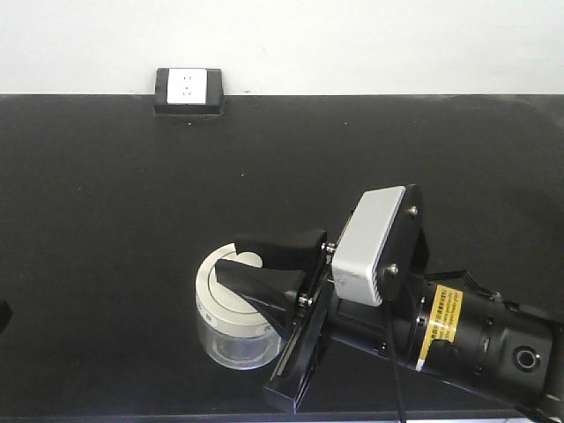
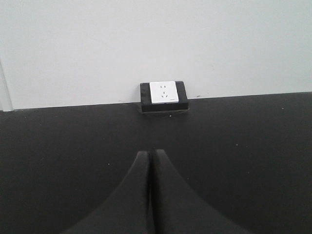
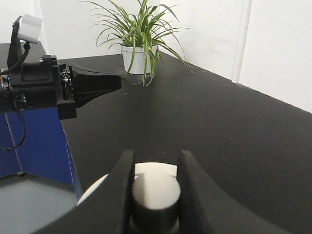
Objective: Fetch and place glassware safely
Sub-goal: 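Move the held jar forward over the bench top with the right gripper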
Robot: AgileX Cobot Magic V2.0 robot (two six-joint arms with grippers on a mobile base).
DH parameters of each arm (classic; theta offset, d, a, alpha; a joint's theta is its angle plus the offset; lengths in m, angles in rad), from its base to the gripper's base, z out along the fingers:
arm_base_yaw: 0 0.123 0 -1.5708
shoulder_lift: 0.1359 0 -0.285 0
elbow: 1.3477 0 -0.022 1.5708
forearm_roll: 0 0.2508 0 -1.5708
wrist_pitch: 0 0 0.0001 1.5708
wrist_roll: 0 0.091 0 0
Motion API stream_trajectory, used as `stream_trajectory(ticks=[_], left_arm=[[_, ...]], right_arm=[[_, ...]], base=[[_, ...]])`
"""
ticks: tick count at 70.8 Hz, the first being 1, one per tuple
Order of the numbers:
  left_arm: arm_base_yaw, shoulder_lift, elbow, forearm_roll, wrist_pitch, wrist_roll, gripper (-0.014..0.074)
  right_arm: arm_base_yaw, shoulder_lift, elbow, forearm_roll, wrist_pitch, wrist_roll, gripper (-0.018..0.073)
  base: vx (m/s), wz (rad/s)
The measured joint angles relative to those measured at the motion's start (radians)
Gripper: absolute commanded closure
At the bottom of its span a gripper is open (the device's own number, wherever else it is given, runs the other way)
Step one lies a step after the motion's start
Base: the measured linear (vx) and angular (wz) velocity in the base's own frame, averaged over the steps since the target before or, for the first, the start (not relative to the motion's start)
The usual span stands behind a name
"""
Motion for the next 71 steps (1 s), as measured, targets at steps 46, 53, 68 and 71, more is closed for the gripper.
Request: stream_trajectory(ticks=[46, 53, 68, 71], left_arm=[[0.0, 0.01, 0.0, -0.001, 0.001, 0.0, 0.0603], [0.0, 0.011, 0.0, -0.001, 0.002, 0.0, 0.0603], [0.0, 0.011, 0.0, -0.001, 0.001, 0.0, 0.0603], [0.0, 0.011, 0.0, -0.001, 0.001, 0.0, 0.0603]], right_arm=[[0.004, 0.003, 0.003, -0.004, 0.018, -0.001, 0.0563], [0.004, 0.003, 0.003, -0.004, 0.025, -0.001, 0.0563], [0.004, 0.003, 0.003, -0.005, 0.026, -0.001, 0.0563], [0.004, 0.003, 0.003, -0.005, 0.026, -0.001, 0.0563]], base=[[0.04, 0.03], [0.0, 0.0], [0.0, 0.0], [0.0, 0.0]])
